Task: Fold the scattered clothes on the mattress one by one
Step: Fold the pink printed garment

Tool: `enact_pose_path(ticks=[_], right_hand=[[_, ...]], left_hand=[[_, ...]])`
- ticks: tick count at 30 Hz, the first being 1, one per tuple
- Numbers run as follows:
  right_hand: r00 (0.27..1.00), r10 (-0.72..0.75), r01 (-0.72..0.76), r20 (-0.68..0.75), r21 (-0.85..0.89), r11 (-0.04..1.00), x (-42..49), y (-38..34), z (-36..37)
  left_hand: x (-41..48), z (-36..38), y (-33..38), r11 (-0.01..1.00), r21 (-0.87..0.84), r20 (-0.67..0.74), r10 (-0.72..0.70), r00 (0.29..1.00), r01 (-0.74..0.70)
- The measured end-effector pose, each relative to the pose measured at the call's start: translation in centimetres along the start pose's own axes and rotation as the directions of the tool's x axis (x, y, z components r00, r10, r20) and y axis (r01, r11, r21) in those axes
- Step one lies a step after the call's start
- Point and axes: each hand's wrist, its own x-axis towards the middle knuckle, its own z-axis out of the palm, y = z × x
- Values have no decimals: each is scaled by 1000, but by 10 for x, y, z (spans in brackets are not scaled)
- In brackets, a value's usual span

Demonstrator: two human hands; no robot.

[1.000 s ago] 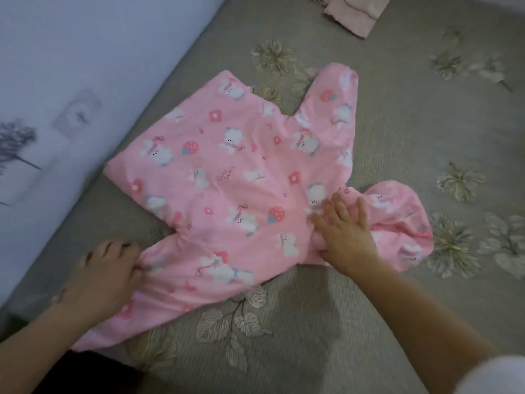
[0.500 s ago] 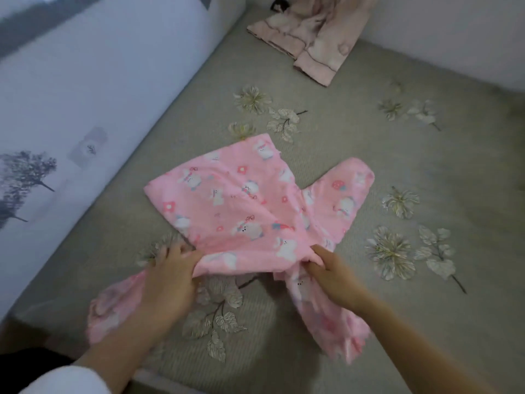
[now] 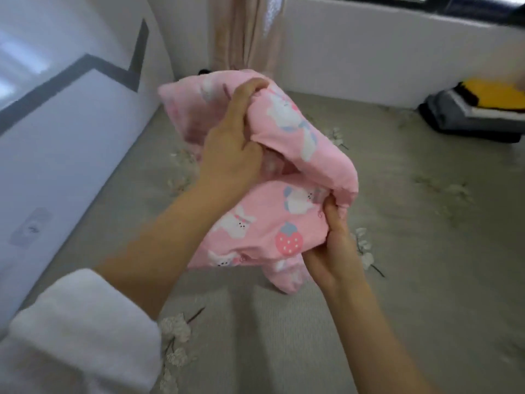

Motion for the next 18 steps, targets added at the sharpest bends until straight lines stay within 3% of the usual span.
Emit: enact_pose_path(ticks=[2, 4, 7, 9, 11, 13, 16, 18], right_hand=[[995, 24, -17, -95, 70, 997, -12, -19, -48], [961, 95, -76, -258, 80, 994, -26, -26, -116], [800, 250, -293, -546, 8, 956, -59, -20, -219], [657, 307, -413, -688, 12, 911, -90, -21, -284], [542, 319, -535, -778, -27, 844, -116, -29, -334], [464, 304, -613, -832, -54, 788, -128, -42, -365], [464, 258, -678, -847, -153, 719, -118, -56, -394], [508, 231, -697, -830, -239, 677, -105, -56, -402]], left_hand=[[-7, 61, 21, 995, -21, 204, 100, 974, -98], [-32, 134, 26, 983, 7, 488, 154, 859, -181], [-101, 232, 14, 969, 121, 859, 6, 512, -214], [-147, 274, -9, 946, 248, 924, -166, 343, -210], [-185, 298, -36, 885, 419, 877, -336, 343, -205], [-210, 309, -65, 759, 634, 734, -531, 424, -148], [-235, 308, -112, 543, 839, 502, -744, 441, -39], [-247, 302, -134, 507, 859, 435, -801, 411, 78]])
